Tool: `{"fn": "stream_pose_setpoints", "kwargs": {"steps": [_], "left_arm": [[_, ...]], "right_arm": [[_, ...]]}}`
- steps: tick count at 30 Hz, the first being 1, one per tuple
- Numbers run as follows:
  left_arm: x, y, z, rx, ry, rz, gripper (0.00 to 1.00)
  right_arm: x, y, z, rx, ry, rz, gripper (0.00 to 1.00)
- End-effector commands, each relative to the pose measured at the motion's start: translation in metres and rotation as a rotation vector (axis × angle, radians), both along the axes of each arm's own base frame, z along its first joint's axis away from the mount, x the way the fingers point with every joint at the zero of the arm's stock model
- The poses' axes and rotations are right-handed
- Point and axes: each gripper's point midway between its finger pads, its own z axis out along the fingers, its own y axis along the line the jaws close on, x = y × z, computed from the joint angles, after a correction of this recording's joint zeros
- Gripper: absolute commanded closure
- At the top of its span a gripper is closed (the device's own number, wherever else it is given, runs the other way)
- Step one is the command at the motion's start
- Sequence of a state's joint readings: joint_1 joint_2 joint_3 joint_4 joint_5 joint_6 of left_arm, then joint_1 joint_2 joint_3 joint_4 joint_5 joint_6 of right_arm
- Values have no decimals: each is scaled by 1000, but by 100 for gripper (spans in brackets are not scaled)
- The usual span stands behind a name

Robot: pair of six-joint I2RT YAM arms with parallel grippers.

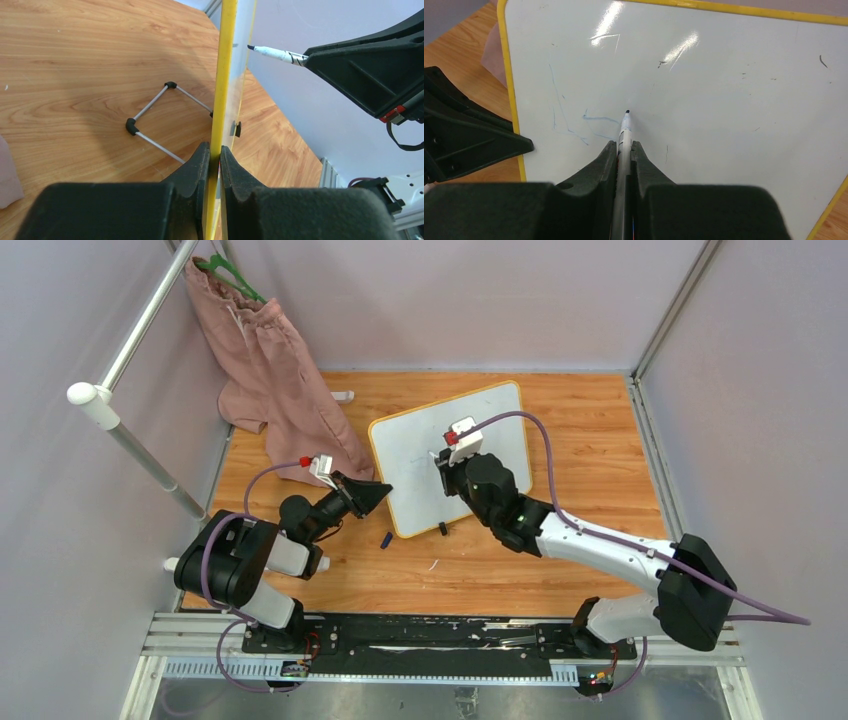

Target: Write a sentence on the whiteboard

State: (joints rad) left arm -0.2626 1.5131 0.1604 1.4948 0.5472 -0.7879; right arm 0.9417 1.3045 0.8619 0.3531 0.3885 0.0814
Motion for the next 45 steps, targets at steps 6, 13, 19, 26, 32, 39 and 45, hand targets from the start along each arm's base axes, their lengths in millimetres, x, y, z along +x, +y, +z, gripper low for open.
{"fn": "stream_pose_setpoints", "kwargs": {"steps": [6,13,19,26,32,39,45], "left_arm": [[-4,-1,17,-10,-80,-10,100],[-4,-1,18,-11,-85,-8,100],[-4,-1,19,-11,-86,-7,100],[-4,-1,19,-12,-88,-6,100],[-4,-1,20,-13,-89,-7,100],[-5,-1,21,-14,-93,-10,100],[-6,-2,21,-14,-95,-15,100]], "right_arm": [[16,-3,16,53,-29,-49,100],[16,-6,0,25,9,-59,100],[13,-11,-11,9,37,-69,100],[7,-20,-26,-9,68,-78,100],[0,-28,-39,-17,95,-86,100],[-2,-31,-44,-23,104,-92,100],[6,-29,-32,-20,80,-102,100]]}}
